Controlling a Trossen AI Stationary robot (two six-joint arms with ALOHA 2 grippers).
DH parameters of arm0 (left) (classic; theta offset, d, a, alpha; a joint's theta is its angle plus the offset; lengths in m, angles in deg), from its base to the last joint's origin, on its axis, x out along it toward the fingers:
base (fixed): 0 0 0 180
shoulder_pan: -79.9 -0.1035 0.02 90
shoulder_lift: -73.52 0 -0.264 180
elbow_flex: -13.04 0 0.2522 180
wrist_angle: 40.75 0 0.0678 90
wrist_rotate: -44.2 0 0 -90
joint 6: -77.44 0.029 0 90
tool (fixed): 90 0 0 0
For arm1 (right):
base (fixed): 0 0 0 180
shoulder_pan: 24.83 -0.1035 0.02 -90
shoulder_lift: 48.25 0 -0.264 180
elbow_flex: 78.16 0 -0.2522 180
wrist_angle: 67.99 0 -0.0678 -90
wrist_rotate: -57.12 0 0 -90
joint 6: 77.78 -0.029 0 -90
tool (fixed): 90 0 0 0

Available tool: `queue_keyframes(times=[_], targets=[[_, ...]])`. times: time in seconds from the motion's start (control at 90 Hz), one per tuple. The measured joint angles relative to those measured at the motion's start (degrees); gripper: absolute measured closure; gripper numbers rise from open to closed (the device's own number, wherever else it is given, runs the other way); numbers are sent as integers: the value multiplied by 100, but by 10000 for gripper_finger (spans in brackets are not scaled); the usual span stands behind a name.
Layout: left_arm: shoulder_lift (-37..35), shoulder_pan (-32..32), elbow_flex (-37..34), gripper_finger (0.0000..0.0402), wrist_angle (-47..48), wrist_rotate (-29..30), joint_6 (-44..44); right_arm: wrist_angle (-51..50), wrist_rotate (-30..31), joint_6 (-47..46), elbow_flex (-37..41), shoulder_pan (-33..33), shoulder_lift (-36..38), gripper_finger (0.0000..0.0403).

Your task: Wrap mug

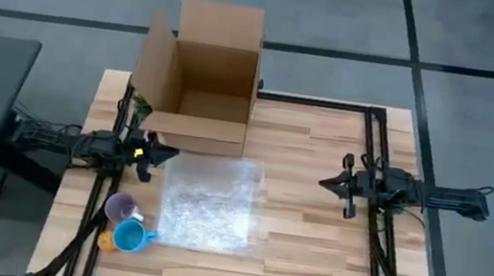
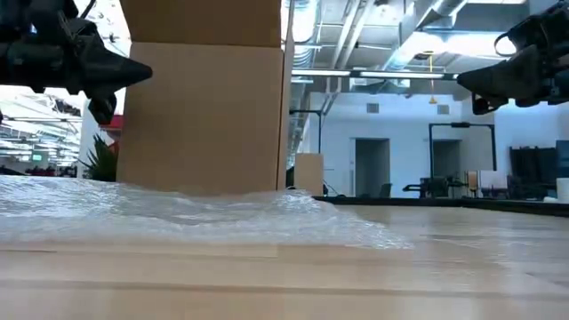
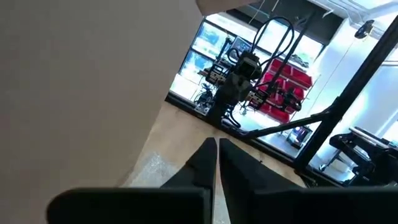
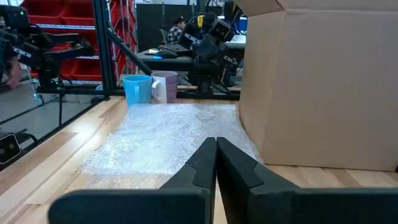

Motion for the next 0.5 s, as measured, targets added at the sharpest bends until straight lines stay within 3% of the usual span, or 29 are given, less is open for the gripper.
queue_keyframes(times=[0.1, 0.222, 0.4, 0.5], targets=[[0, 0, 0, 402, -99, 1, -134, 511, -33, -120, -2, -14, 4, 403], [0, 0, 0, 402, -207, 3, -558, 1142, 3, -1714, -2, -81, 10, 403], [0, 0, 0, 402, -254, 0, -652, 1789, -88, -2246, -2, -296, -182, 403], [0, -2, 0, 402, -251, 0, -603, 2716, 345, -2385, -2, -494, -631, 403]])
